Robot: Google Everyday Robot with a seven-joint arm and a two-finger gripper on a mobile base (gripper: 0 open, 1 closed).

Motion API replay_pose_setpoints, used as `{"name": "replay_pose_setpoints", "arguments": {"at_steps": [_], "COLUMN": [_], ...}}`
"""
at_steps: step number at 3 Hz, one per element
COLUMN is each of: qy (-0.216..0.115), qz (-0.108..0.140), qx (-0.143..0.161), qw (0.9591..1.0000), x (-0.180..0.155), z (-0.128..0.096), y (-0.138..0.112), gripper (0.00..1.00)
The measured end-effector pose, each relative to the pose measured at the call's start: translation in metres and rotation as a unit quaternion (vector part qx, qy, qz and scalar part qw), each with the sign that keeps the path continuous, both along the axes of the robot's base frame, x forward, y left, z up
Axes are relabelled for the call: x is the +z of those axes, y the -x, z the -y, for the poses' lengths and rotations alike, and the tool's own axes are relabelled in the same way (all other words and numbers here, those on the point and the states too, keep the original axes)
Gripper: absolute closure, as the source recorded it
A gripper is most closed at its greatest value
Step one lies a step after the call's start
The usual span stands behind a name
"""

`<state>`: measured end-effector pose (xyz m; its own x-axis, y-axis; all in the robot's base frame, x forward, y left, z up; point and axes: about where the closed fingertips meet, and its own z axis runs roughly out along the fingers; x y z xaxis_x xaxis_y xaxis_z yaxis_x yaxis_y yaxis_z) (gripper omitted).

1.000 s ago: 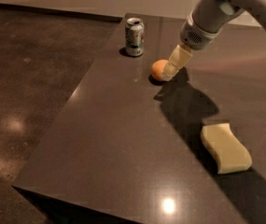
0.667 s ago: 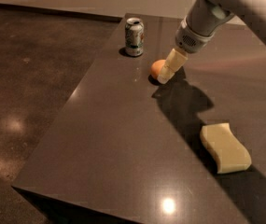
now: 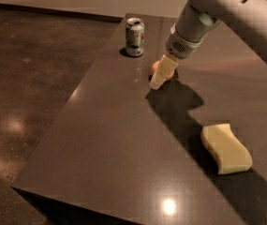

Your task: Move orange near sponge

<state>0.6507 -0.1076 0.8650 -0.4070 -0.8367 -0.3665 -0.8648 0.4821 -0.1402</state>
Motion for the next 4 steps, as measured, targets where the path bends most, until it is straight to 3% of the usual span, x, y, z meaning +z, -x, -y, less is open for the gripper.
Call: {"name": "replay_pose_setpoints", "arguments": {"at_steps": [1, 2, 4], "qy": [0.002, 0.003, 0.008], "qz": [-0.001, -0.004, -0.007], "qx": [0.007, 0.013, 0.014], "qw": [1.0, 0.9999, 0.9998], "x": [-0.0033, -0.0046, -0.0037], "z": [-0.0077, -0.0116, -0.0104], "y": [0.0013, 0.0013, 0.0062], "gripper": [0.0, 0.15, 0.61]}}
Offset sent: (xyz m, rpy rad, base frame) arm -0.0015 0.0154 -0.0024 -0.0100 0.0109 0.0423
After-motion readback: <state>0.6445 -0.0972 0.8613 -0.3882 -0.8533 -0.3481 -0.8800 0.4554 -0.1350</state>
